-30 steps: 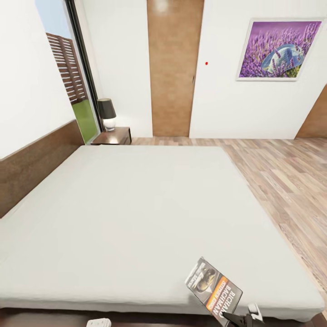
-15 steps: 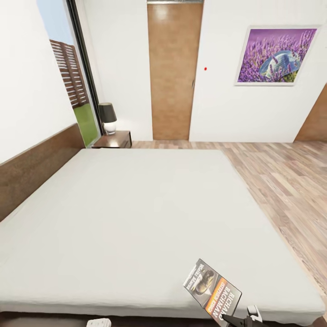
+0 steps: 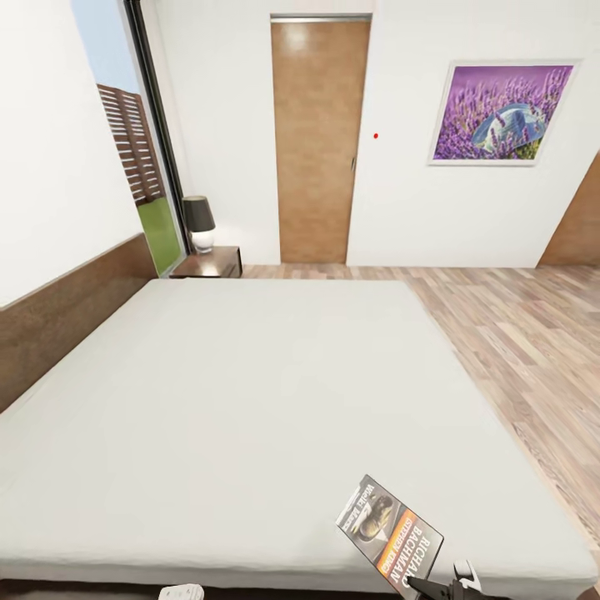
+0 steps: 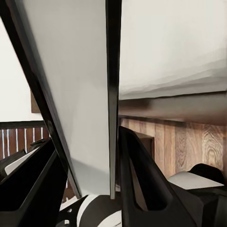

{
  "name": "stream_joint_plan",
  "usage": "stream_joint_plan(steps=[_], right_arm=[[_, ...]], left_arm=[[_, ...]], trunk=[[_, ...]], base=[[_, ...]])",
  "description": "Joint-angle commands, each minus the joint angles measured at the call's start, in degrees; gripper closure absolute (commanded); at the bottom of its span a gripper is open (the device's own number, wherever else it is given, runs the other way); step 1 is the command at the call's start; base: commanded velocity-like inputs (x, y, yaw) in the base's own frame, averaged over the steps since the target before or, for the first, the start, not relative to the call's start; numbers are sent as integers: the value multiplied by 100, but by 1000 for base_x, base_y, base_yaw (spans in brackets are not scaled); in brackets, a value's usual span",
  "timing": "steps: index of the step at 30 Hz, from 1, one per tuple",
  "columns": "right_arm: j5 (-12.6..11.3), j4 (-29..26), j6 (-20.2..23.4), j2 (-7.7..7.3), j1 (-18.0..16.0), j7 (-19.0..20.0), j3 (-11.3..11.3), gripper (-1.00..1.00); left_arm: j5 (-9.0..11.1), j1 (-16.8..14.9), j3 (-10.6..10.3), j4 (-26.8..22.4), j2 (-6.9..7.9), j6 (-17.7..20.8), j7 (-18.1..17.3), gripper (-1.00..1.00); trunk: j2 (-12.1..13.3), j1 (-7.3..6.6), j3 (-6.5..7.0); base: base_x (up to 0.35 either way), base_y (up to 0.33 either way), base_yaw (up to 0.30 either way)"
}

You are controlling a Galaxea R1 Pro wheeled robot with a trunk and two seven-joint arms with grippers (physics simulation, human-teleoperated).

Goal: In the bedroom, move the book from the bed onto either nightstand, and place the two sandals side by side next to the bed.

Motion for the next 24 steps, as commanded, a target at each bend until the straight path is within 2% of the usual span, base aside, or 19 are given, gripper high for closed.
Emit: stream_joint_plan(steps=[1, 24], right_arm=[[12, 3, 59, -1, -3, 18, -32, 100], [12, 3, 55, -1, -3, 18, -29, 100]], left_arm=[[60, -1, 21, -8, -1, 60, -29, -100], [58, -1, 21, -8, -1, 61, -29, -100]], trunk=[[-3, 0, 4], [-3, 0, 218]], base=[[0, 0, 0], [0, 0, 0]])
